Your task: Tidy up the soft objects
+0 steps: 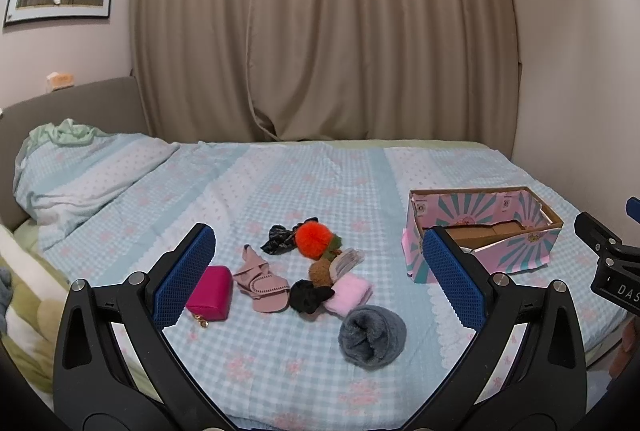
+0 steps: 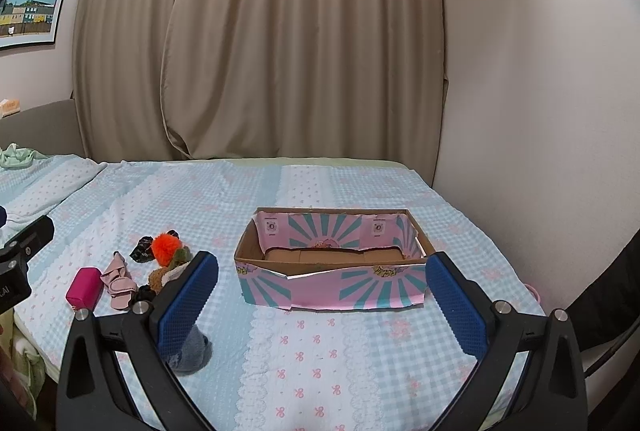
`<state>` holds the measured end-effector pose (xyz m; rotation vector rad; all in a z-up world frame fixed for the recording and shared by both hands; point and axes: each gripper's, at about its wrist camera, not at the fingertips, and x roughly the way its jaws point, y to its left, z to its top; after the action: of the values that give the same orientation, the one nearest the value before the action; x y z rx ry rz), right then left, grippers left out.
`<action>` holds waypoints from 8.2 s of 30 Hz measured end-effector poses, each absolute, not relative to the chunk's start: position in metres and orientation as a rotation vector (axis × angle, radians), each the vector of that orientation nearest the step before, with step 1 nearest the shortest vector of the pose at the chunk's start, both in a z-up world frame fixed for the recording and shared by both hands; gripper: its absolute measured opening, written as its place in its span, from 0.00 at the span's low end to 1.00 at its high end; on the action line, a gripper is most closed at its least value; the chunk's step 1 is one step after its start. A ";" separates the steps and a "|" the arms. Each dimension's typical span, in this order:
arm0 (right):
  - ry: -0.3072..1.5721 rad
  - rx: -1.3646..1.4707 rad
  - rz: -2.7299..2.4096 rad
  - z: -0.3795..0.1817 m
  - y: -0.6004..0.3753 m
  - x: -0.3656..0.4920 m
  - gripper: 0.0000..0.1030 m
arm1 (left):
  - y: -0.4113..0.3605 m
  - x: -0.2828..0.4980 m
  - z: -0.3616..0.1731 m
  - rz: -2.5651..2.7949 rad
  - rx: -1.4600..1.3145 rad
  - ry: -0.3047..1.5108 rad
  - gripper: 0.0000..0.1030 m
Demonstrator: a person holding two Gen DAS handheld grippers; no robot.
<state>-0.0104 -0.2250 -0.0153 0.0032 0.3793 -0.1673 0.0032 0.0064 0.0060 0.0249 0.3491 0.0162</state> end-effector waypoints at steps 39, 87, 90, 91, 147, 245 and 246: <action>0.382 0.010 -0.161 -0.010 -0.226 -0.013 1.00 | 0.003 0.003 0.007 0.006 0.023 0.355 1.00; 0.476 0.032 0.007 -0.035 -0.180 0.019 1.00 | 0.103 0.029 -0.021 0.193 -0.028 0.468 1.00; 0.527 0.051 0.058 -0.052 -0.166 0.034 1.00 | 0.126 0.041 -0.038 0.213 -0.047 0.519 1.00; 0.543 0.053 0.073 -0.057 -0.161 0.039 1.00 | 0.134 0.047 -0.046 0.213 -0.057 0.542 1.00; 0.807 0.041 0.212 -0.189 -0.074 0.137 0.49 | 0.218 0.214 -0.216 0.119 -0.121 0.901 0.50; 1.116 0.292 -0.022 -0.115 -0.413 0.312 1.00 | -0.251 0.353 -0.112 -0.394 0.313 1.081 1.00; 1.103 0.288 -0.022 -0.110 -0.412 0.309 1.00 | -0.248 0.350 -0.108 -0.394 0.300 1.077 1.00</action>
<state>0.3087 -0.4120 -0.1105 0.2882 1.1029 -0.0223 0.3496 -0.2479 -0.1083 0.2998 1.0766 -0.3940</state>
